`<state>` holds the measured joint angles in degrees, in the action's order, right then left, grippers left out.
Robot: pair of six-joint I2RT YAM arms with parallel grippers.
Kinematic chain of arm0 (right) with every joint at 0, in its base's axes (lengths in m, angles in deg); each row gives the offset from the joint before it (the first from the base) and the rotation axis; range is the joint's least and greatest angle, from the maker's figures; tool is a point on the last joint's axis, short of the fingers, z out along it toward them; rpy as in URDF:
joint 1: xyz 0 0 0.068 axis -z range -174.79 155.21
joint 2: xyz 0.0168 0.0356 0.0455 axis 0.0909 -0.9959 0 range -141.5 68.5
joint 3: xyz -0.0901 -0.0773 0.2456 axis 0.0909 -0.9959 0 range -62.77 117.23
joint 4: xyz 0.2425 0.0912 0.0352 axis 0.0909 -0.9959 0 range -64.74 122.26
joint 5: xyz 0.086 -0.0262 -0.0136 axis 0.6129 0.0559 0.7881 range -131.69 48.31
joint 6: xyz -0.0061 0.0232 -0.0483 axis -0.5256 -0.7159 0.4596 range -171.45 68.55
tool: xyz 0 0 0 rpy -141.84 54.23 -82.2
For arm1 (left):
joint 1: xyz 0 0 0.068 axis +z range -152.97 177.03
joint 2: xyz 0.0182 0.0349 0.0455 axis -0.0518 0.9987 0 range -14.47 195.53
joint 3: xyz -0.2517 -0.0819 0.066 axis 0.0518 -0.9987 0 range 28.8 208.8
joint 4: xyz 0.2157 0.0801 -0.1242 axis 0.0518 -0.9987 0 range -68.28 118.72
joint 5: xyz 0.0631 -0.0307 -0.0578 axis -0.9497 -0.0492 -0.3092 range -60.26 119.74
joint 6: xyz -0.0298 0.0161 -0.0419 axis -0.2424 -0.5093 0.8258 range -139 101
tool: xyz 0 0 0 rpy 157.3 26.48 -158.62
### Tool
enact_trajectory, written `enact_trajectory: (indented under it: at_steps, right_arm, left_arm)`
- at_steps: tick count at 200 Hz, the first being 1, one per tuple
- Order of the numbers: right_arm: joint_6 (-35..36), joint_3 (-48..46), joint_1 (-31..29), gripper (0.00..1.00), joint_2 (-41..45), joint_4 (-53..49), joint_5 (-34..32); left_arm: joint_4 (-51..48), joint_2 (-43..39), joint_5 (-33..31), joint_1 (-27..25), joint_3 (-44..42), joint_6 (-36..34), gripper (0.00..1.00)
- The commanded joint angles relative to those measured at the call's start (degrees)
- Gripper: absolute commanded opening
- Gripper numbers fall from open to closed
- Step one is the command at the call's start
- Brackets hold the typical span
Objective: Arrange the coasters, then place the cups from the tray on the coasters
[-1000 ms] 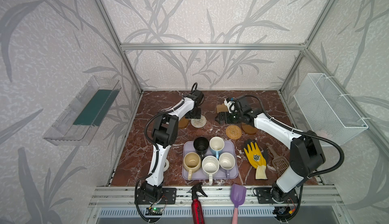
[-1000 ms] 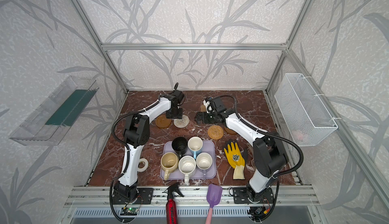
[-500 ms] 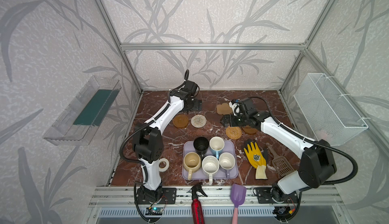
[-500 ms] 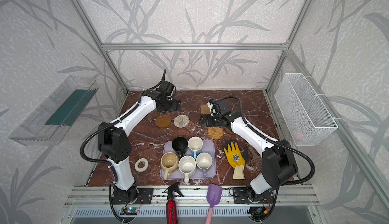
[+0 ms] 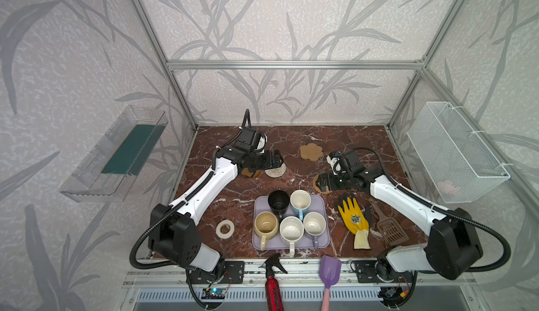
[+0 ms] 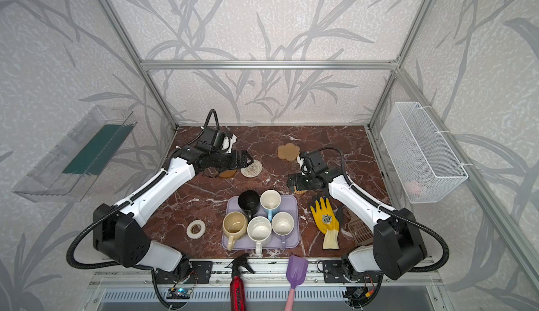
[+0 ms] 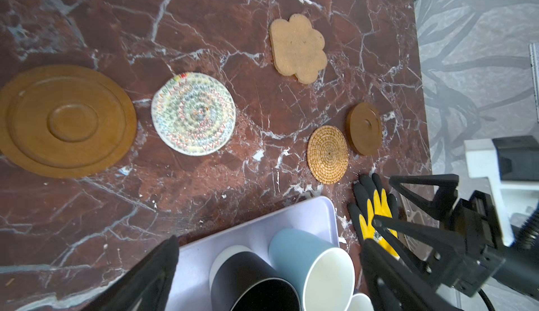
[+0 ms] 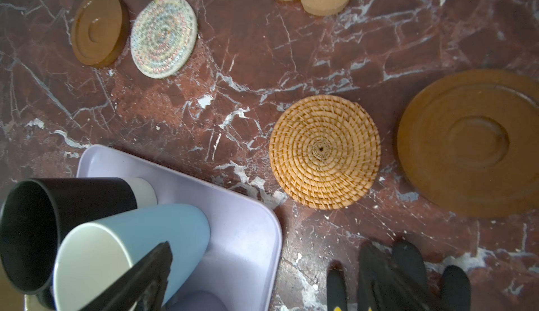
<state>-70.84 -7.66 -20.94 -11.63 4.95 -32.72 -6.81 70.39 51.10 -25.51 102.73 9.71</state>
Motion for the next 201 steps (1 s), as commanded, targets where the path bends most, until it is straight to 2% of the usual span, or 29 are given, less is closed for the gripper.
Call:
enact_trajectory:
  at_steps: [1,63,140,201]
  right_arm:
    - [0.79,-1.03,0.64,0.99,-0.21,0.27,-0.41]
    - [0.06,0.85,0.84,0.84,-7.36,2.28,-1.14]
    - [-1.24,1.45,0.84,0.83,-10.69,6.28,-1.54]
    - [-1.92,7.52,1.02,0.83,-15.86,5.93,-1.59]
  left_arm:
    - [4.49,-1.78,5.17,-0.38,-2.71,2.56,0.99]
    - [9.15,0.29,5.52,-0.96,-4.12,5.49,0.99]
    - [9.95,2.47,3.03,-1.01,-3.56,5.52,1.0]
    - [9.62,4.72,2.21,-1.06,-1.83,4.6,0.99]
